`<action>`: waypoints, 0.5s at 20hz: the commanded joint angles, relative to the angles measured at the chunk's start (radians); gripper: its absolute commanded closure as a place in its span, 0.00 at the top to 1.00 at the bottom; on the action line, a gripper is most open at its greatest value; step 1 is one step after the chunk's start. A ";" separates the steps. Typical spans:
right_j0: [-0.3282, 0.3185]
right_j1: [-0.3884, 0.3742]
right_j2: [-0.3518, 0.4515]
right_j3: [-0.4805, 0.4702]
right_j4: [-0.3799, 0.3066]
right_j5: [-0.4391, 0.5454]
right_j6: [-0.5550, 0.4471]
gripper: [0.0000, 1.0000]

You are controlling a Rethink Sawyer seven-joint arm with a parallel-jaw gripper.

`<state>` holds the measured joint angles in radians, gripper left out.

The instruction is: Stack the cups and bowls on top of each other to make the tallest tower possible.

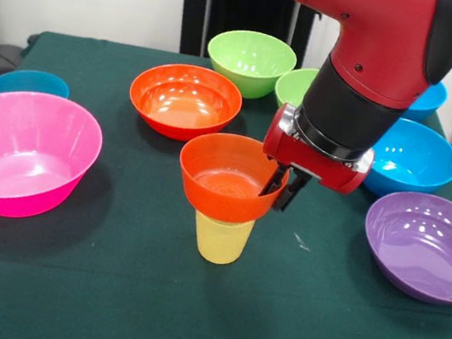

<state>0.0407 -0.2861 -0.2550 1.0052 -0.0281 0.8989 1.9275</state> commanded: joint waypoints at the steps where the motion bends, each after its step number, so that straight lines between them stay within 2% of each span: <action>1: 0.009 0.016 0.056 0.098 -0.005 -0.018 0.128 0.00; 10: 0.009 0.011 0.061 0.125 -0.003 -0.025 0.126 0.00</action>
<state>0.0407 -0.2861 -0.2550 1.0290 -0.0281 0.8989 1.9275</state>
